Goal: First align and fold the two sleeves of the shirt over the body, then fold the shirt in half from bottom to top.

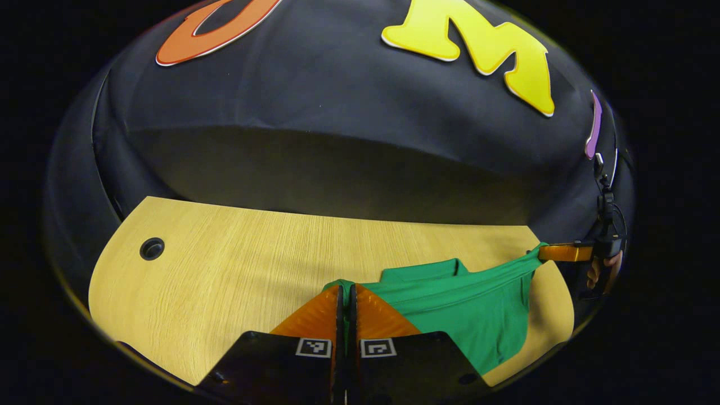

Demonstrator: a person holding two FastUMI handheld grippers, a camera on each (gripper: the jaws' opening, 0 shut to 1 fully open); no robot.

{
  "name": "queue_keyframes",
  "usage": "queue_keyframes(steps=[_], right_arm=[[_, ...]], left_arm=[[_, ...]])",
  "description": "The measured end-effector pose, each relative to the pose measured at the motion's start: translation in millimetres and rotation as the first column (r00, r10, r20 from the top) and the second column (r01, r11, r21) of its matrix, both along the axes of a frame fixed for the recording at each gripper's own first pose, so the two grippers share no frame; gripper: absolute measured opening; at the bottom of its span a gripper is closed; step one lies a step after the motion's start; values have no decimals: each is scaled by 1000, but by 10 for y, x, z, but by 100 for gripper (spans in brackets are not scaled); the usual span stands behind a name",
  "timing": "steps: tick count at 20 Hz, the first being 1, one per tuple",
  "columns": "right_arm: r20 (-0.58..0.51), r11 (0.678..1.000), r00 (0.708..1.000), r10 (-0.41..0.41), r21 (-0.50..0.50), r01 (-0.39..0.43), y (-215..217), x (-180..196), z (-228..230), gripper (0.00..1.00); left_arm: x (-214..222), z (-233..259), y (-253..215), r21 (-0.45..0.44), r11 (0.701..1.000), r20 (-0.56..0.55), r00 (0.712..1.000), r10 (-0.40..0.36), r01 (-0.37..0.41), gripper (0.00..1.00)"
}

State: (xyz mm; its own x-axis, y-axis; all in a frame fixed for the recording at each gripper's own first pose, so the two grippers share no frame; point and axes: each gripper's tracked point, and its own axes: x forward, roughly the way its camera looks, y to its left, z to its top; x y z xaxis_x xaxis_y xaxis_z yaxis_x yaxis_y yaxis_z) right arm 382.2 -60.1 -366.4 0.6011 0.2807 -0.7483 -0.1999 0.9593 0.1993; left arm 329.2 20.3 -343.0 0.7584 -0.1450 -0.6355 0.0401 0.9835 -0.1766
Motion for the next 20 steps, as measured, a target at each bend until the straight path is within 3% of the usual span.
queue_keyframes(steps=[3,6,8,9,10,11,12,16,17,20], right_arm=[[-2,1000,1000,-17,7,18,-3,117,-262,0],[6,998,1000,5,-69,-5,-13,171,-462,0],[26,994,999,21,-110,-18,21,189,-497,2],[36,992,999,17,-128,-12,8,180,-498,10],[45,991,999,12,-134,-6,24,175,-480,11],[58,990,998,2,-141,6,18,159,-433,22],[71,989,997,-5,-144,15,6,116,-380,27],[172,988,984,-37,-144,62,44,-96,161,90],[204,986,978,-47,-149,78,62,-161,363,98],[338,987,939,-57,-123,104,235,-437,1146,98]], left_arm=[[103,-338,2,36,999,-29,999,16,-15,7],[136,-538,-41,63,997,-46,998,40,-37,12],[174,-527,49,109,991,-28,997,77,-73,16],[185,-508,34,100,992,-23,997,79,-76,22],[179,-481,6,95,992,-19,996,83,-81,1],[168,-419,44,108,989,-12,995,98,-96,44],[158,-364,97,125,986,-2,994,113,-112,99],[48,202,148,97,979,81,982,173,-180,100],[1,391,173,98,975,106,976,188,-199,100],[-182,1051,185,92,968,210,955,209,-233,100]])
